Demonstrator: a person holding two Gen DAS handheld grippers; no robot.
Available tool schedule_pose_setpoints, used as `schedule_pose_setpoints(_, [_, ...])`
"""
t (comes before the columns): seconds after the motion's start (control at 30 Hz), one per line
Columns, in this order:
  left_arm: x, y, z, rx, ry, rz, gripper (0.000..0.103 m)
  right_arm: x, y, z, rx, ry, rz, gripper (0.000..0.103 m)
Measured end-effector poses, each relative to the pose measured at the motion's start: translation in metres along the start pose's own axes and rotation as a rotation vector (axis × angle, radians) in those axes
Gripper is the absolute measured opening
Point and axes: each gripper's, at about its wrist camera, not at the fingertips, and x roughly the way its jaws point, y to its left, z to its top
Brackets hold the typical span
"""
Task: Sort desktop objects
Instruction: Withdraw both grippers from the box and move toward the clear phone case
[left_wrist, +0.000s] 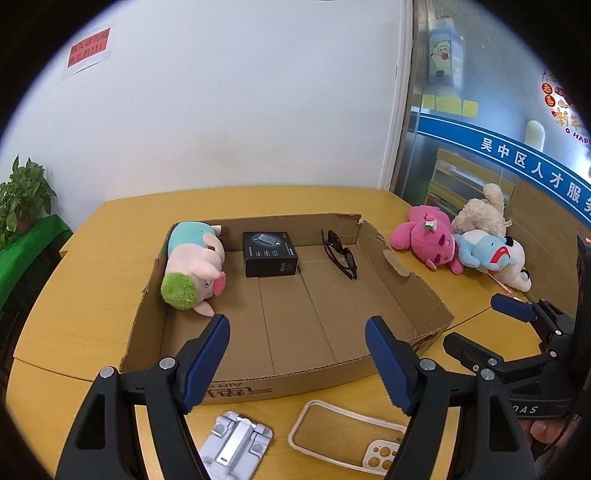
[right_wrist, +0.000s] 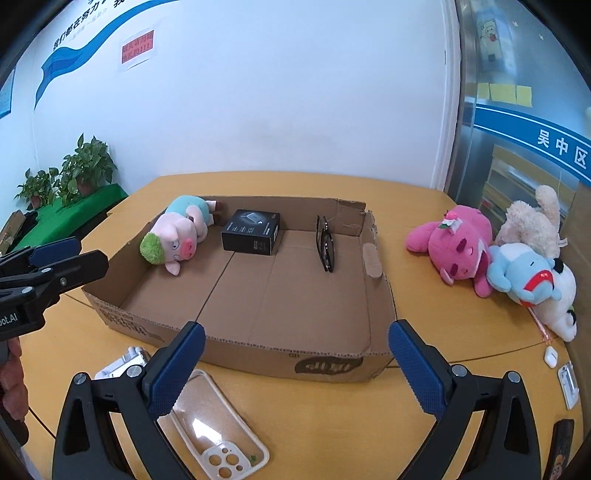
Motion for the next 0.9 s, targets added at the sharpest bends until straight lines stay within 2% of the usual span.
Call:
schedule_pose_setpoints(0.4, [0.012,-0.001,-0.021,0.001,0.014,0.004,0.076,0.001,0.001,-0.021,0.011,-0.007,0.011,0.101])
schedule_pose_setpoints(0.7, [0.029,0.008,-0.036,-0.016,0.079,-0.016,0.076,0.017,0.007,-0.037,0.019,0.062,0.078,0.100])
schedule_pose_setpoints(0.83, [0.046,0.010,-0.054,-0.001,0.154,-0.040,0.076,0.031,0.009,-0.071,0.012,0.183,0.132,0.090])
schedule_pose_setpoints(0.9, [0.055,0.009,-0.064,0.004,0.187,-0.052,0.076,0.040,0.012,-0.093,0.003,0.253,0.146,0.077])
